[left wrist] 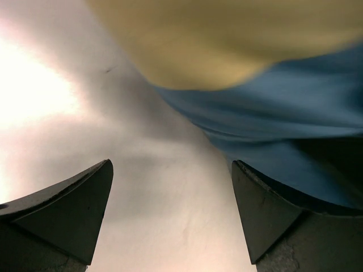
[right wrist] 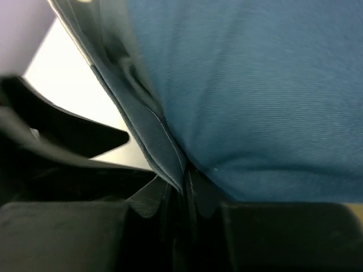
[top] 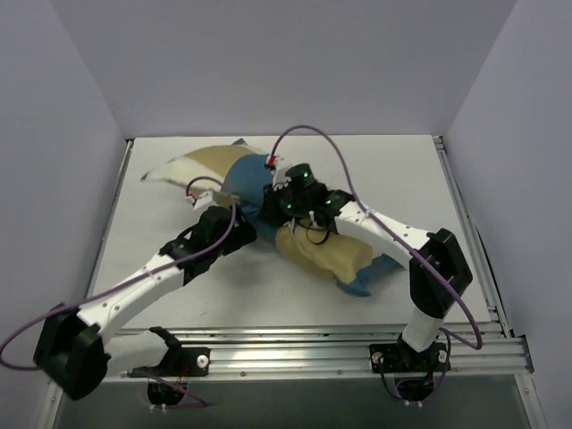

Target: Remove the pillowcase from the pillow

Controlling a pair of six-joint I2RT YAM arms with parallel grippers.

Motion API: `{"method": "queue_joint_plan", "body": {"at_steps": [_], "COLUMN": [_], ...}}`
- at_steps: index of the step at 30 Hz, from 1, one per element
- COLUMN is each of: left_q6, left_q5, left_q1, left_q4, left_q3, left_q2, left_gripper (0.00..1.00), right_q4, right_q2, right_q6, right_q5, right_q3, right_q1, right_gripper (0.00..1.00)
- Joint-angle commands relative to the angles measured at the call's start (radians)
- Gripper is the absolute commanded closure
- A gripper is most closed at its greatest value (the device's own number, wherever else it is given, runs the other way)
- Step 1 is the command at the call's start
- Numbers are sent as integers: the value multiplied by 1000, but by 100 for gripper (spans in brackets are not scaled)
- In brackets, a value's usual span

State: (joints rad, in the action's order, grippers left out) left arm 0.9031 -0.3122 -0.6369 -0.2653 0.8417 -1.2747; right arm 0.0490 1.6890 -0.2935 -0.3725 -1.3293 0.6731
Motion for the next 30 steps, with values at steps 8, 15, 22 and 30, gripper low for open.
{"method": "queue_joint_plan", "body": {"at_steps": [8,15,22,30], "left_q6": [66,-45,-251,-311], "left_q5": [-122,-182,-84,-122], "left_q1": [-6,-3,0,3], "left_q4": [-457,-502,-287,-150], "left_q3": [-75,52,250,477], "left_q2": [612,577,289,-139], "left_gripper": [6,6,6,6], "right_q4": [-159,-230,-356,-399], "right_q2": [11,-188,-406,-609], "right_q6": [-18,-22,-65,-127], "right_q5": [191,432,705,824], "right_q3": [-154,-153,-7,223], "right_q1": [201,232,74,-92], "right_gripper": [43,18,12,9]}}
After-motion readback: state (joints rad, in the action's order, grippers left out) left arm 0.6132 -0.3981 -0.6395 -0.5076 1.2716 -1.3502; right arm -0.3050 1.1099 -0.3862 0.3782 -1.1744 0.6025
